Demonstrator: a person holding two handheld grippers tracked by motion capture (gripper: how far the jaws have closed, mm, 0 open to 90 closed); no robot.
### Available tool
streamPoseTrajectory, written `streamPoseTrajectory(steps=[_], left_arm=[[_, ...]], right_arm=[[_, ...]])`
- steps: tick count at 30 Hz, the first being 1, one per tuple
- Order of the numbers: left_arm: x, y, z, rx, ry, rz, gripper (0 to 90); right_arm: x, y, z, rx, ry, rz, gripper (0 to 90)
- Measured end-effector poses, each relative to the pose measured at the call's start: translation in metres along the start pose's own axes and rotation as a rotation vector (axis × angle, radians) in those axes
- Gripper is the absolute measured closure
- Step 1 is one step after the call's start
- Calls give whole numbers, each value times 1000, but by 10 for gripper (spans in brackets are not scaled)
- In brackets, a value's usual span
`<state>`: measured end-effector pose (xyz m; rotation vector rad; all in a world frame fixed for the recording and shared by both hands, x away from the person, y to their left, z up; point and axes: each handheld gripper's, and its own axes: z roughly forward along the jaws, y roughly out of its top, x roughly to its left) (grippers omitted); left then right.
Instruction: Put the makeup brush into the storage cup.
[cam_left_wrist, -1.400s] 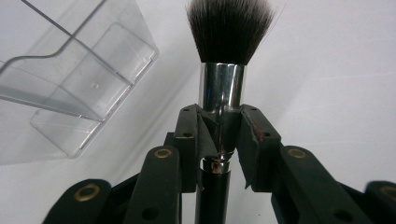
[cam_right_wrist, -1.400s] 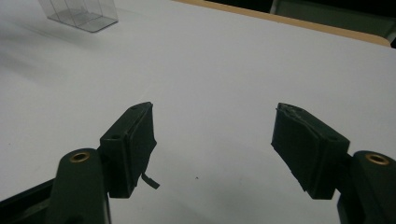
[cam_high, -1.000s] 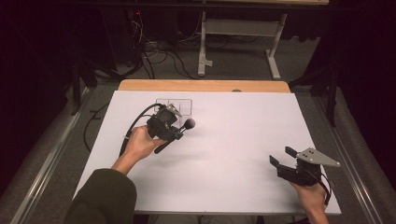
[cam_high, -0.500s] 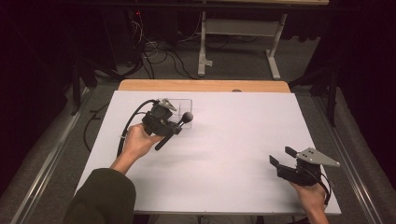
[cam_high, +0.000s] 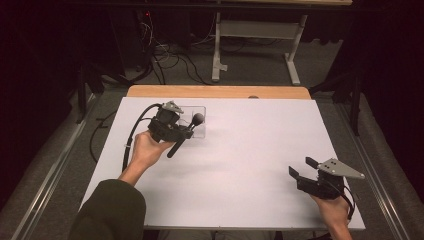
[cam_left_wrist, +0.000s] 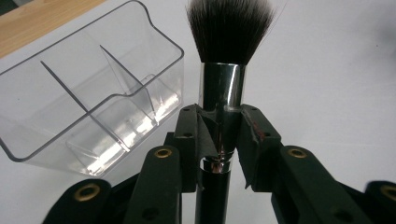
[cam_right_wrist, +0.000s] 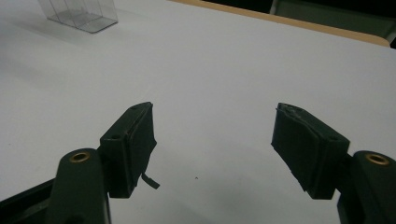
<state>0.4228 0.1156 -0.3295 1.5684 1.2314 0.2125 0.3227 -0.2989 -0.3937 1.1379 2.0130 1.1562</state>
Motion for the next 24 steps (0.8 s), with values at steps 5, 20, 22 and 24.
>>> streamPoseTrajectory(steps=[5,20,22,24], left_arm=[[-1,2,0,-28,0,-7,704],[-1,7,-4,-91,-1,-17,704],[-1,9,-4,-98,0,-15,704],[-1,11,-5,-111,0,-25,704]], right_arm=[[0,0,0,1,-2,1,315],[1,0,0,0,1,1,315],[0,0,0,1,0,2,315],[0,0,0,1,0,2,315]])
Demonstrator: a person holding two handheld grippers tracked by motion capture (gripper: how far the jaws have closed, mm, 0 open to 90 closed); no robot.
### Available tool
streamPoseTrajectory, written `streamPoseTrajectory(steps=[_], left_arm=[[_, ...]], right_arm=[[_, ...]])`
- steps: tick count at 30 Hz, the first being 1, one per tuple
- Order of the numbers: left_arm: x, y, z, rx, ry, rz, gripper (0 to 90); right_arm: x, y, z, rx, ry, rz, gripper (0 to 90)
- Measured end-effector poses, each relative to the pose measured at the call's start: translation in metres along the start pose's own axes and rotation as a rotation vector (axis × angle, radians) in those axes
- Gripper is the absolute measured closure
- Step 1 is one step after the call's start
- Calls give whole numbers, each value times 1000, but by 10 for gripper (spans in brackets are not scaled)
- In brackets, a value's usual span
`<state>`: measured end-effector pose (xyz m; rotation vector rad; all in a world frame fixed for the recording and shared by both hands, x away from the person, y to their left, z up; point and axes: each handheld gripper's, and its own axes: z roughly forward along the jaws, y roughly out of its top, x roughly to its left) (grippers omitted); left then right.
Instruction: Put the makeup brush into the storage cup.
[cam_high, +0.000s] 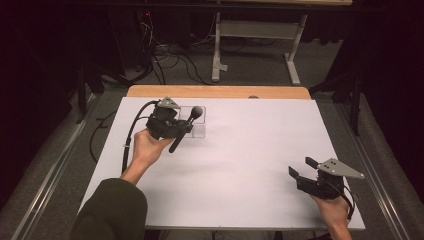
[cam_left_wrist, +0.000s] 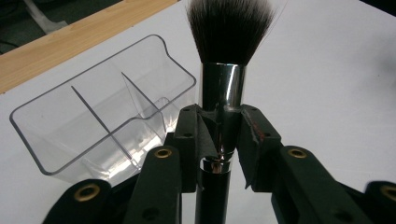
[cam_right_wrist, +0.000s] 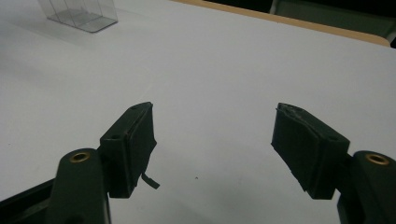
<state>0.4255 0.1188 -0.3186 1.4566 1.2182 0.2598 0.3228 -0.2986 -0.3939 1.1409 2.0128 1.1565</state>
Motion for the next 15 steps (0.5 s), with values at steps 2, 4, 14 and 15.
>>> streamPoseTrajectory(steps=[2,4,14,15], left_arm=[[0,2,-1,-19,0,-4,704],[0,3,-1,-23,1,0,704],[-2,11,-1,-68,1,-4,704],[-2,11,0,-73,1,-6,704]], right_arm=[[0,0,0,-3,0,-1,315],[0,0,0,-4,2,-3,315],[0,0,-1,-12,8,-2,312],[0,0,-1,-11,10,-1,312]])
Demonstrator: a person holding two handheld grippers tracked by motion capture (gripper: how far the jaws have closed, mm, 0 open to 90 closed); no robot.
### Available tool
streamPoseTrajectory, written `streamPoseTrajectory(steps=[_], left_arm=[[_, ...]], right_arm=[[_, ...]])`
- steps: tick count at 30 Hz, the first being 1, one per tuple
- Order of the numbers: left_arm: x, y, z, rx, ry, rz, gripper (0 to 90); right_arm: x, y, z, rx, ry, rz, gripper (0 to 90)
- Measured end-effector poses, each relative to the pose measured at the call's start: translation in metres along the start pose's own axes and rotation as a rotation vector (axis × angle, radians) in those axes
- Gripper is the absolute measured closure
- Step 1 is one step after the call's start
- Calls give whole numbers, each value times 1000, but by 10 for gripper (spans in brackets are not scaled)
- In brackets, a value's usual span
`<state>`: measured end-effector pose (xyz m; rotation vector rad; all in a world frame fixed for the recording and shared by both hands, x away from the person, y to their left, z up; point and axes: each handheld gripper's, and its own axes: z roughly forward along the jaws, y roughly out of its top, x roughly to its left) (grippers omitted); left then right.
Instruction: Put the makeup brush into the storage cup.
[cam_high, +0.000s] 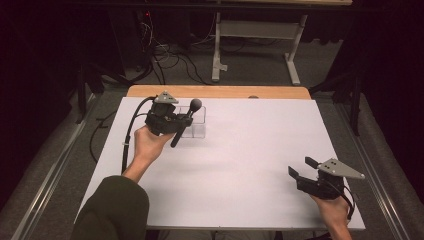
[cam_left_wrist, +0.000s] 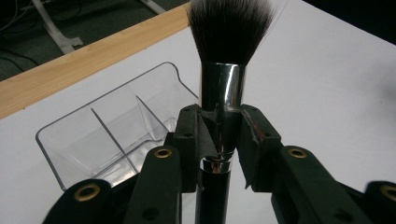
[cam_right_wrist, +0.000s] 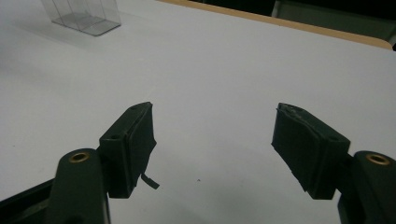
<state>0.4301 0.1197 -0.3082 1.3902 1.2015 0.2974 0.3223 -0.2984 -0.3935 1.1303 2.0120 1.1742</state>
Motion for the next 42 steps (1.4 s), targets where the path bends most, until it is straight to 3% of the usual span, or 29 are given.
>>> streamPoseTrajectory(steps=[23,42], left_arm=[[0,12,9,-85,15,-28,704],[1,17,17,-101,22,-37,705]], right_arm=[[0,0,0,-8,8,-8,311],[0,0,0,-7,7,1,311]])
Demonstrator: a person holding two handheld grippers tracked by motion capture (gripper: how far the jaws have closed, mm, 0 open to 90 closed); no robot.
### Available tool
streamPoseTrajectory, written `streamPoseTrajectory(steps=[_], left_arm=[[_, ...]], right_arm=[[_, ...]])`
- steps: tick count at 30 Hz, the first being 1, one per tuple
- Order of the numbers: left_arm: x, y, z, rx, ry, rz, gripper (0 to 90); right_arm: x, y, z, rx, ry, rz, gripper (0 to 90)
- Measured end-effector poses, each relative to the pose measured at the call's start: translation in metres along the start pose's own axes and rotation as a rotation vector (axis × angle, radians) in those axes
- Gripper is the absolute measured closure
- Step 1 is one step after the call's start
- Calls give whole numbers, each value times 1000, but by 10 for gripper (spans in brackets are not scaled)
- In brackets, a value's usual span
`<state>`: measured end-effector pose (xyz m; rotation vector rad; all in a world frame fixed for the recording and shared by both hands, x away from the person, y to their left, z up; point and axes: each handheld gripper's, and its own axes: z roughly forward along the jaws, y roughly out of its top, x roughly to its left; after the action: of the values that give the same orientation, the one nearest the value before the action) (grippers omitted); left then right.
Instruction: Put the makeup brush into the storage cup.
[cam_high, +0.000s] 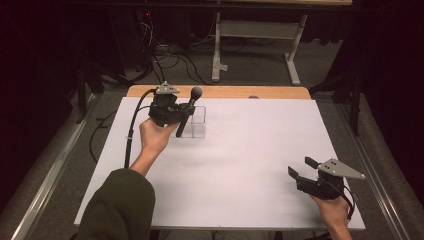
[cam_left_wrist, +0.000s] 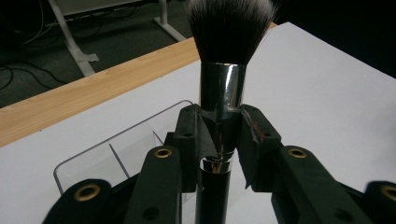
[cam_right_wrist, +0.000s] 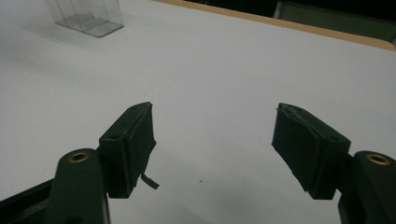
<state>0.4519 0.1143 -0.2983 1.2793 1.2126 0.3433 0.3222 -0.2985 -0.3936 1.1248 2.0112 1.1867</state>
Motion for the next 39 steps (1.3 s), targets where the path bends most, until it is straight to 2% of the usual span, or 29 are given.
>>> streamPoseTrajectory(steps=[11,22,39], left_arm=[[0,4,7,-30,6,-19,705],[-3,7,13,-37,6,-4,705],[-6,11,26,-68,7,-8,705]], right_arm=[[0,0,0,1,1,-1,311],[0,0,0,2,3,-2,311],[0,0,1,2,6,-6,311]])
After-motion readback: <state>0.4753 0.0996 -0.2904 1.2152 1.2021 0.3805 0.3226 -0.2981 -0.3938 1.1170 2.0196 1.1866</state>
